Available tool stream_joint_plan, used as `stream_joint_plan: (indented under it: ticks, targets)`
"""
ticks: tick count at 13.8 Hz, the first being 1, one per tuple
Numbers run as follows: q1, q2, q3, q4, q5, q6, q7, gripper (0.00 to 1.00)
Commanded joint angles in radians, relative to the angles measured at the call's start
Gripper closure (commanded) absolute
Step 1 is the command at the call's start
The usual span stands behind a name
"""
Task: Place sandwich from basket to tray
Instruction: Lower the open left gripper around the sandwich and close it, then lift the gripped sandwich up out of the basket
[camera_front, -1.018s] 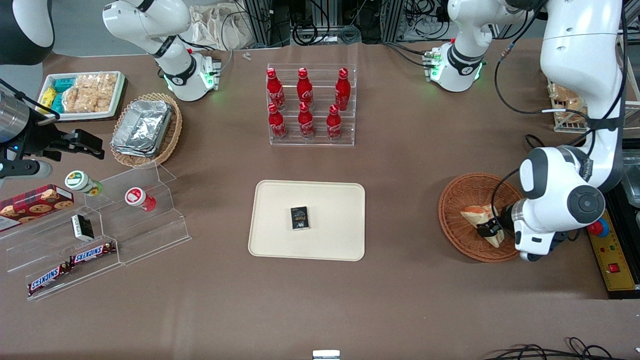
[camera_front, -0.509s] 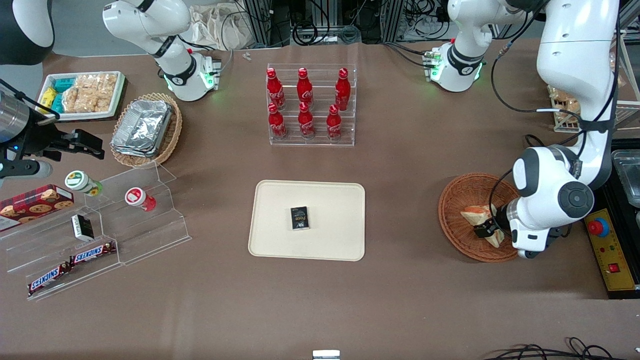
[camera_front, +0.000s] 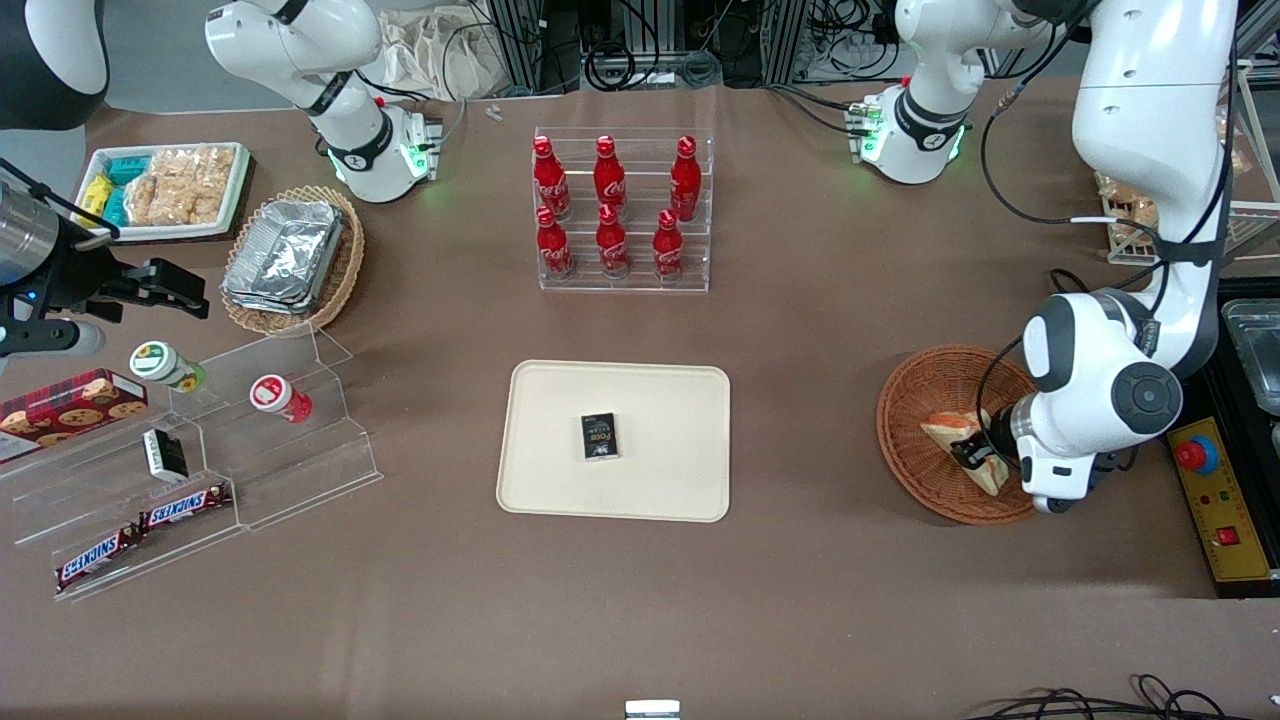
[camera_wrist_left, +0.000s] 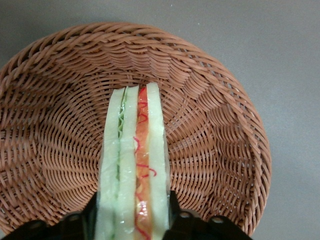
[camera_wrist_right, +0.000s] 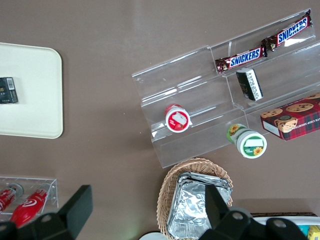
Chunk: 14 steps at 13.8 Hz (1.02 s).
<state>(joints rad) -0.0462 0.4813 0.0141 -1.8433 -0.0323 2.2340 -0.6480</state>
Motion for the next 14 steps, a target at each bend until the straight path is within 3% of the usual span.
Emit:
stream_joint_plan:
  ticks: [1, 4, 10, 14]
  targets:
    - [0.003, -0.041, -0.003, -0.027, -0.008, 0.007, -0.007, 0.65]
    - [-0.004, -0.072, -0.002, -0.017, -0.009, -0.014, -0.013, 0.88]
    - [-0.001, -0.128, 0.000, 0.272, -0.004, -0.489, 0.094, 0.91]
    - [-0.006, -0.145, -0.003, 0.384, -0.008, -0.623, 0.186, 0.91]
